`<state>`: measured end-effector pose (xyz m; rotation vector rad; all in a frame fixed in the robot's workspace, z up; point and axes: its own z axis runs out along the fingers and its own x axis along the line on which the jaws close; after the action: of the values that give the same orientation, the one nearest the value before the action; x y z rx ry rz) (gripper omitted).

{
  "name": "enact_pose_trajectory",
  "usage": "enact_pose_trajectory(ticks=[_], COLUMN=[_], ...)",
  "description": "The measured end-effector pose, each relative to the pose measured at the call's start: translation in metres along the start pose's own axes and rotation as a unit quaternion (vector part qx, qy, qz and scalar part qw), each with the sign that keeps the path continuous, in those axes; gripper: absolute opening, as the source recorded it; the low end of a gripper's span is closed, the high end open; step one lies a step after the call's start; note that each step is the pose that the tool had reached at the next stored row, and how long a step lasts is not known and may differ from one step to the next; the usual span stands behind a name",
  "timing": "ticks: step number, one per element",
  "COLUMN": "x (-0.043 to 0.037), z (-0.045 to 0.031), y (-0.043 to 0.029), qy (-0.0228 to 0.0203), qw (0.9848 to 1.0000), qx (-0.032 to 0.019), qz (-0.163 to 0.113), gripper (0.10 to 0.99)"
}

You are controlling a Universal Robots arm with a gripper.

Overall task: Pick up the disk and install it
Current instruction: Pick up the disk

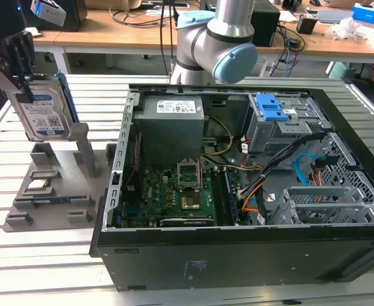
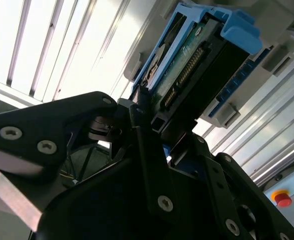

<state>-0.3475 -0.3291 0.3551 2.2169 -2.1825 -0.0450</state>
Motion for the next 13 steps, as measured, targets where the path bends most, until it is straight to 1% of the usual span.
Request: enact_pose_trajectory(ticks=[13], x=[0.0], z=[-0.0054], y=[0.0002], qy=[0.0], qw=[1.0], qx=[0.0], qz=[0.0], gripper=[0.365])
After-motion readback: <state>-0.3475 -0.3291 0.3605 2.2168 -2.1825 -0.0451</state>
